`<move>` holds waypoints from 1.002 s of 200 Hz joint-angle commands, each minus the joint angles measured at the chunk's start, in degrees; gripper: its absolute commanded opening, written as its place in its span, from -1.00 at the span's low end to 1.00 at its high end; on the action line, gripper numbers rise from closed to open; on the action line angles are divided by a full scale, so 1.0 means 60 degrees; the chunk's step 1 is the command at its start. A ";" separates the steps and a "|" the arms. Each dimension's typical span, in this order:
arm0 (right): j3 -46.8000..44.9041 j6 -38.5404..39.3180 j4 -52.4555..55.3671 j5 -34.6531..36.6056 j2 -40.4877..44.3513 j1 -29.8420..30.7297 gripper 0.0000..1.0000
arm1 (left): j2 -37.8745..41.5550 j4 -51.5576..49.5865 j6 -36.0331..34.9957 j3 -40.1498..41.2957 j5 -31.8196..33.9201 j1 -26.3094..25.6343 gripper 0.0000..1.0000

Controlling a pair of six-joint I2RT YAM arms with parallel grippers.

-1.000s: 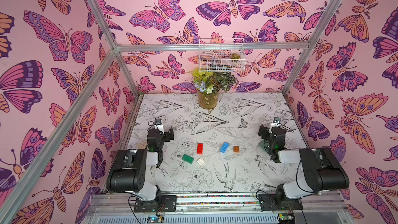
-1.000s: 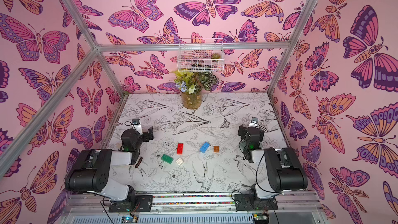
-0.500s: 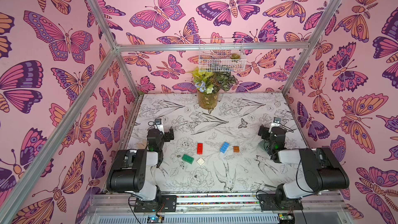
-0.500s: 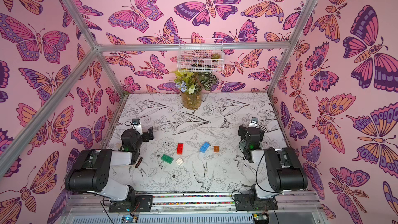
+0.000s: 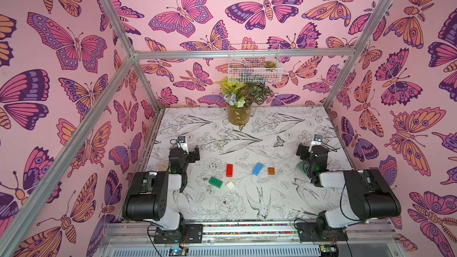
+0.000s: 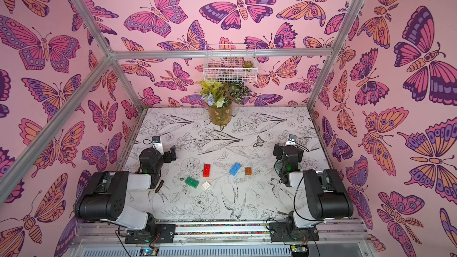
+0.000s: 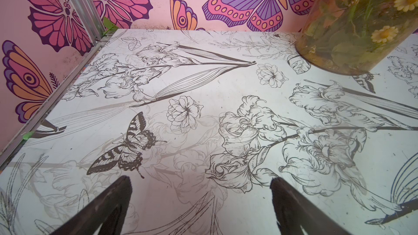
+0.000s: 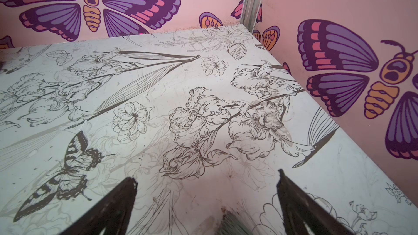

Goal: Assemble the number 5 with lego
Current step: Adjust the lego brick at the center of the board.

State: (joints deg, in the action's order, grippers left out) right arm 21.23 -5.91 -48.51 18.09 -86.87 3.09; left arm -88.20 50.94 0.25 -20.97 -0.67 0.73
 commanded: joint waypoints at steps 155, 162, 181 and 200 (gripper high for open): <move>0.4452 -0.1238 1.1747 0.0218 0.2250 0.2656 0.97 | 0.3361 -0.8048 0.0369 -0.2928 0.0658 -0.2223 0.98; 0.4640 -0.1557 1.2177 0.0079 0.2247 0.2873 0.98 | 0.3405 -0.8598 0.0653 -0.3250 0.0276 -0.2407 0.98; 0.4833 -0.2394 1.2833 -0.0677 0.2332 0.3073 0.98 | 0.3266 -0.9962 0.0809 -0.4050 -0.0164 -0.3336 0.98; 0.4754 -0.3058 1.2938 -0.1145 0.2549 0.3073 0.97 | 0.2862 -1.0879 0.0694 -0.4596 0.0192 -0.4504 0.98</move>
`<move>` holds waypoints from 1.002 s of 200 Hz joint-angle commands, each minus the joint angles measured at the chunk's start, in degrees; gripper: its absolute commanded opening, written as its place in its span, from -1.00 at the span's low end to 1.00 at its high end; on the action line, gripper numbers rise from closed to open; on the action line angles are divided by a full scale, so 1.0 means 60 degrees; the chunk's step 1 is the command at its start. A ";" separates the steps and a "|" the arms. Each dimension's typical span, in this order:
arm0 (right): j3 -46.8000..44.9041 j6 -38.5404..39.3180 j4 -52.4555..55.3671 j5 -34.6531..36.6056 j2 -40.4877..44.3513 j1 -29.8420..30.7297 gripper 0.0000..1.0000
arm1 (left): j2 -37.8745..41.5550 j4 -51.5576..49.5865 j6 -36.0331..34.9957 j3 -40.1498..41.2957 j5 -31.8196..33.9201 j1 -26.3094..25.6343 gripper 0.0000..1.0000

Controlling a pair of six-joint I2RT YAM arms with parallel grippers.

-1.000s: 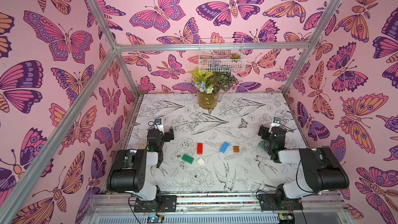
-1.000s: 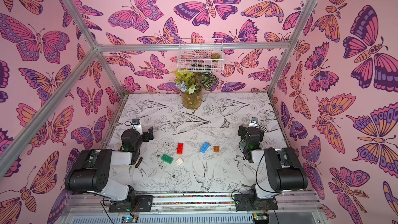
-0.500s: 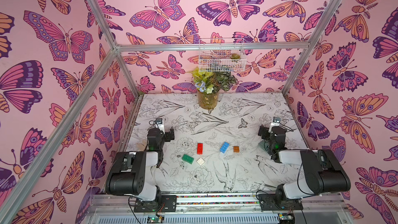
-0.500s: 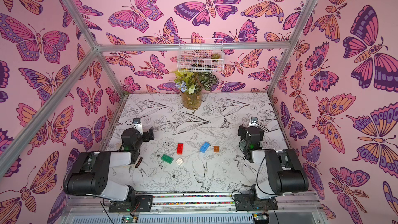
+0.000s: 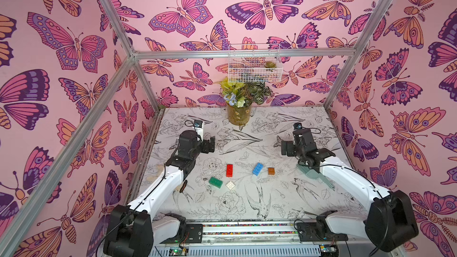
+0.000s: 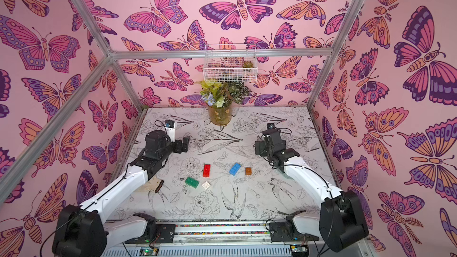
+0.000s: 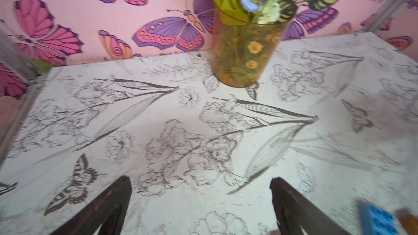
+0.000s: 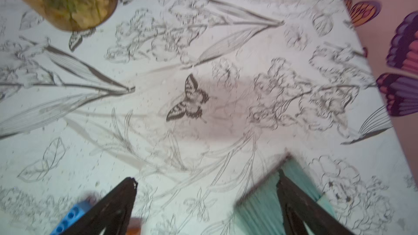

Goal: Assemble the number 5 with lego
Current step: Adjust the lego brick at the center of the board.

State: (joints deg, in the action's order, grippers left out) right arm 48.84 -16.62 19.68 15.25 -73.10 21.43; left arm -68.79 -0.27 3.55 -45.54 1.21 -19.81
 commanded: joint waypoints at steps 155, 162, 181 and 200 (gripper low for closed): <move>0.0371 -0.1868 0.2210 -0.2332 -0.0179 -0.1025 0.98 | -0.6395 -0.4429 0.0145 -0.4711 -0.0676 -0.4911 0.98; 0.0371 -0.1857 0.2200 -0.2345 -0.0180 -0.1038 0.98 | -0.6507 -0.4484 0.0126 -0.4769 -0.0700 -0.4954 0.98; 0.0358 -0.1860 0.2185 -0.2444 -0.0221 -0.1052 0.98 | -0.6804 -0.4672 0.0056 -0.4980 -0.0710 -0.5082 0.98; 0.0359 -0.1862 0.2180 -0.2459 -0.0286 -0.1045 0.98 | -0.7058 -0.4859 0.0052 -0.5132 -0.0626 -0.5135 0.98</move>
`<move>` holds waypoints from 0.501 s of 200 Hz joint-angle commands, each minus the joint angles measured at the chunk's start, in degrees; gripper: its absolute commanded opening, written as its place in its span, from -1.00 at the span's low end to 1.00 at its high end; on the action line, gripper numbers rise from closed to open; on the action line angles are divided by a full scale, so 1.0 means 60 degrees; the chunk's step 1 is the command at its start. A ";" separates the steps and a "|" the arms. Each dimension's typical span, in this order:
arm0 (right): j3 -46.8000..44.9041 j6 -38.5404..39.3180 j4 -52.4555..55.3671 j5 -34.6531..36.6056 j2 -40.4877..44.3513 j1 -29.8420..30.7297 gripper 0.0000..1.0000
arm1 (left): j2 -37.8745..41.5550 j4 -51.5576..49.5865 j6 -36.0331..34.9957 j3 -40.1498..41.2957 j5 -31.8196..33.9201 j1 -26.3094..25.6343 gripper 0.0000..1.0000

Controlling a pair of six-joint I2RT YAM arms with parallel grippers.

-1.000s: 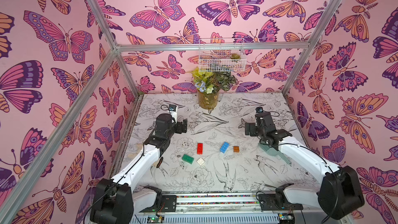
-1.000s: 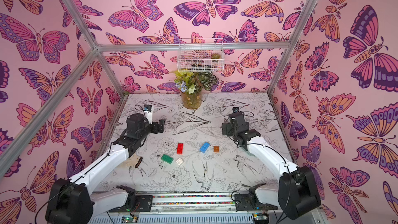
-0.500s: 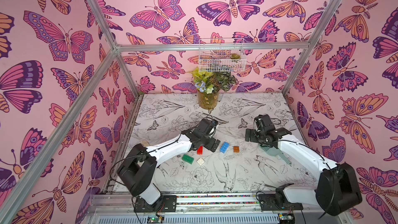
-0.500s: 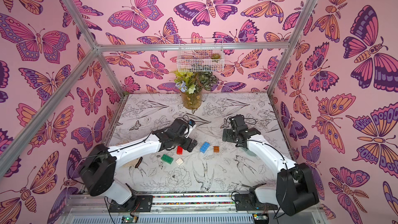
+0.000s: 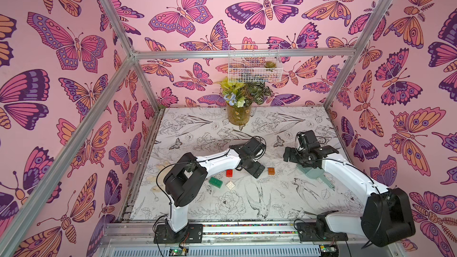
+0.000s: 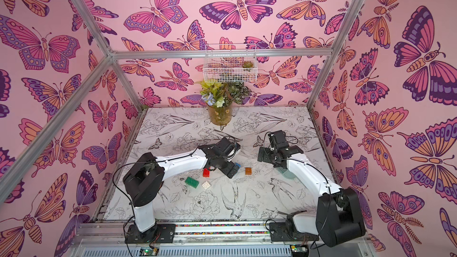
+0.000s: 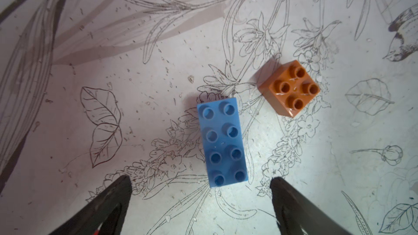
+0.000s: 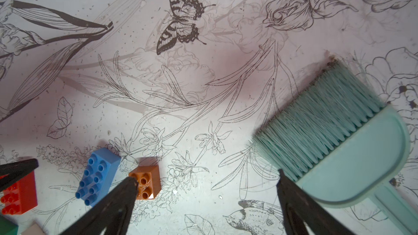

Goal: Assemble the number 5 with lego
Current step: Adjust the lego brick at the center of the board.

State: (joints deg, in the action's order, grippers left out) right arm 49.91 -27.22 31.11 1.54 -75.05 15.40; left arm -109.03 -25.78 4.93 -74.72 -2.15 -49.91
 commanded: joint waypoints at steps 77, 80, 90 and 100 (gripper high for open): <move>0.0116 -0.0170 0.0220 -0.0467 -0.0163 -0.0038 0.98 | -0.0964 -0.1457 -0.0031 -0.0774 0.1726 -0.0148 0.99; 0.0106 -0.0166 0.0201 -0.0486 -0.0163 -0.0046 0.98 | -0.0979 -0.1454 -0.0010 -0.0798 0.1768 -0.0137 0.99; 0.0083 -0.0190 0.0177 -0.0553 -0.0178 -0.0047 0.98 | -0.1037 -0.1459 0.0083 -0.0867 0.1939 -0.0134 0.99; 0.0062 -0.0203 0.0176 -0.0593 -0.0178 -0.0046 0.98 | -0.1086 -0.1469 0.0147 -0.0927 0.2067 -0.0120 0.99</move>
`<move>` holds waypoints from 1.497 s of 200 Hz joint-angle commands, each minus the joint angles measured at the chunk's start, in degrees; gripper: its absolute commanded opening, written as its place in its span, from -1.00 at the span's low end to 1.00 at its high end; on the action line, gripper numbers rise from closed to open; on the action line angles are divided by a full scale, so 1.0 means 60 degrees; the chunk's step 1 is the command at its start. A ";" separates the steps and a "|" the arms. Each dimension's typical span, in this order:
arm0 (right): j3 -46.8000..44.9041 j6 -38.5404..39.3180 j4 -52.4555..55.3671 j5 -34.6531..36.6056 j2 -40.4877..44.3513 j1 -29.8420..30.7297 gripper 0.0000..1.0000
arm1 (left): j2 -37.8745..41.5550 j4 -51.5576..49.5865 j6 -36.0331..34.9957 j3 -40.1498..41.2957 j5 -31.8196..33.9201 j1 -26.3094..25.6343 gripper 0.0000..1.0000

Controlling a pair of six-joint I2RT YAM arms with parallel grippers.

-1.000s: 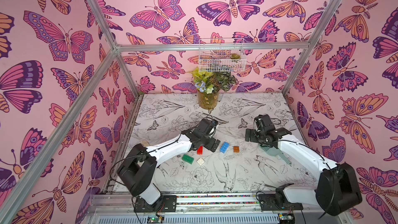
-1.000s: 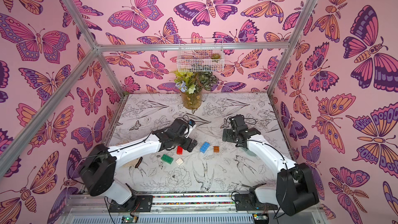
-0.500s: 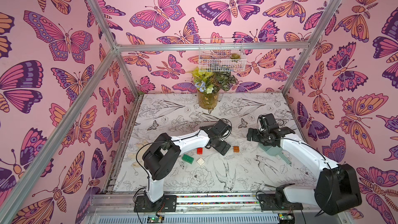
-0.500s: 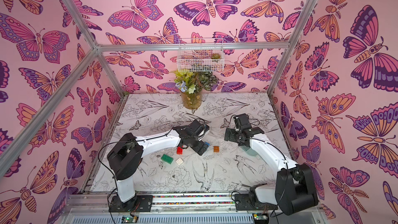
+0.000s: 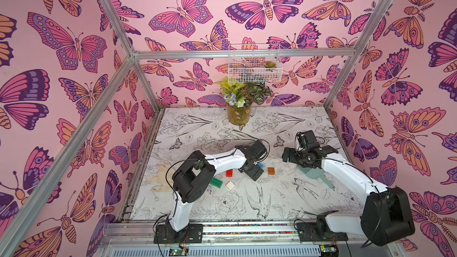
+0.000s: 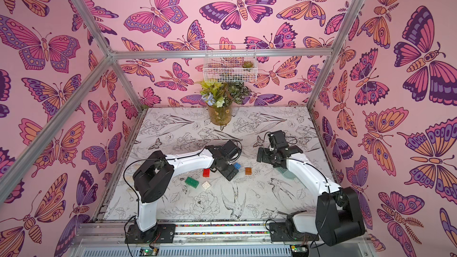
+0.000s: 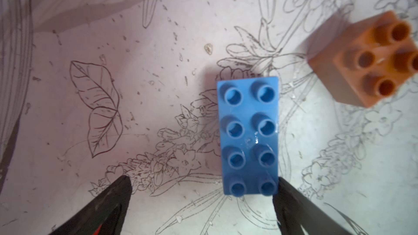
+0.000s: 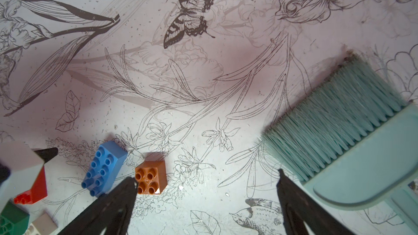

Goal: Assemble the number 5 with lego
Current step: Adjust the lego brick at the center of the board.

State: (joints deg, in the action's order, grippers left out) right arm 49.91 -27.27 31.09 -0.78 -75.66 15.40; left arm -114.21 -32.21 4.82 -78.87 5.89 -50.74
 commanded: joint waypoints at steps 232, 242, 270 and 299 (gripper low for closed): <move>0.0618 -0.0927 0.0283 -0.0209 -0.2164 0.2673 0.27 | 0.2518 -0.0159 0.0742 0.1130 0.0491 0.1017 1.00; 0.0715 -0.0926 0.0287 -0.0187 -0.2325 0.2717 0.19 | 0.2705 -0.0097 0.0785 0.1280 0.0427 0.1107 1.00; 0.0932 -0.0891 0.0288 -0.0168 -0.2843 0.2809 0.05 | 0.3043 0.0058 0.0881 0.1684 0.0361 0.1296 1.00; 0.1149 -0.0846 0.0395 -0.0013 -0.3153 0.2863 -0.10 | 0.3235 0.0204 0.0987 0.2002 0.0282 0.1429 1.00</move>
State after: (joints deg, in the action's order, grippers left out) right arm 54.83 -31.97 31.31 -2.61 -93.14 31.94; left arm -96.44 -32.05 9.54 -68.84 8.78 -42.92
